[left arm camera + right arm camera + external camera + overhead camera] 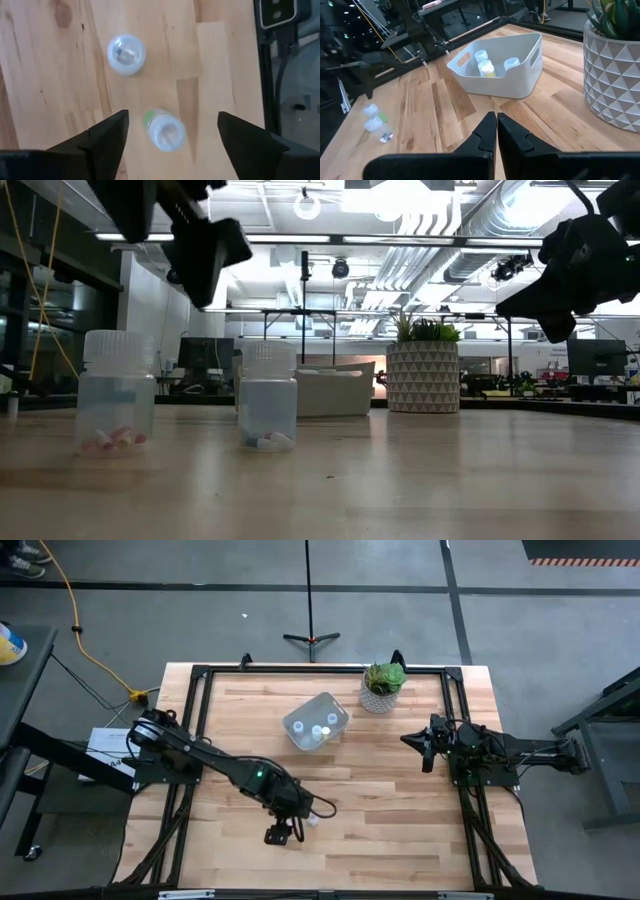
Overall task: Pick and place pill bottles into a basket
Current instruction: Put the transparent medicine bottle into the white bin
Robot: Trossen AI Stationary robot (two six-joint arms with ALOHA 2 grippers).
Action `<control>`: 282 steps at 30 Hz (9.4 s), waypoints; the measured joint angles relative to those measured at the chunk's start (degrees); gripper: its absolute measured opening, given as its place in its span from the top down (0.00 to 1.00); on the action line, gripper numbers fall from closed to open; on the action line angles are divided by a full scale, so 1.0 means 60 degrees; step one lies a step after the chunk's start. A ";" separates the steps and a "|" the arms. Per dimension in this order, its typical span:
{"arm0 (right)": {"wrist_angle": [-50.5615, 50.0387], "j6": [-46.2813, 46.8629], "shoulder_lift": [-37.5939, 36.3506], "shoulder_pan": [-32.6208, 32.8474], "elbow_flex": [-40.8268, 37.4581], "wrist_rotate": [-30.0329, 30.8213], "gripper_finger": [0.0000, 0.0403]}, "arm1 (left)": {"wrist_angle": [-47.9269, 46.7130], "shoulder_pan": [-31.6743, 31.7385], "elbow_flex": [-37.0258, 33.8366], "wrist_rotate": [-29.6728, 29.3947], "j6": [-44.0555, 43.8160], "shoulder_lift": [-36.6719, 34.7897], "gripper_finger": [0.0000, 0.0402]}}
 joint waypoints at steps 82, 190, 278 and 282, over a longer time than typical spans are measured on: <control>0.0357 0.1443 0.0000 0.0004 -0.0029 0.0335 0.98 | -0.2311 0.3831 0.1944 -0.2421 0.2879 0.0000 0.52; -0.0070 0.1086 0.0127 0.0004 0.0000 -0.0163 0.98 | 0.0636 0.0834 0.1610 0.0626 0.5151 0.2417 0.21; -0.0062 0.1417 0.0135 0.0000 -0.0007 0.0350 0.98 | -0.1163 0.7457 0.2867 -0.0888 0.5647 0.2798 0.53; -0.0062 0.1413 0.0134 0.0004 -0.0007 0.0353 0.98 | -0.0667 0.7457 0.2489 -0.0906 0.5574 0.2800 0.49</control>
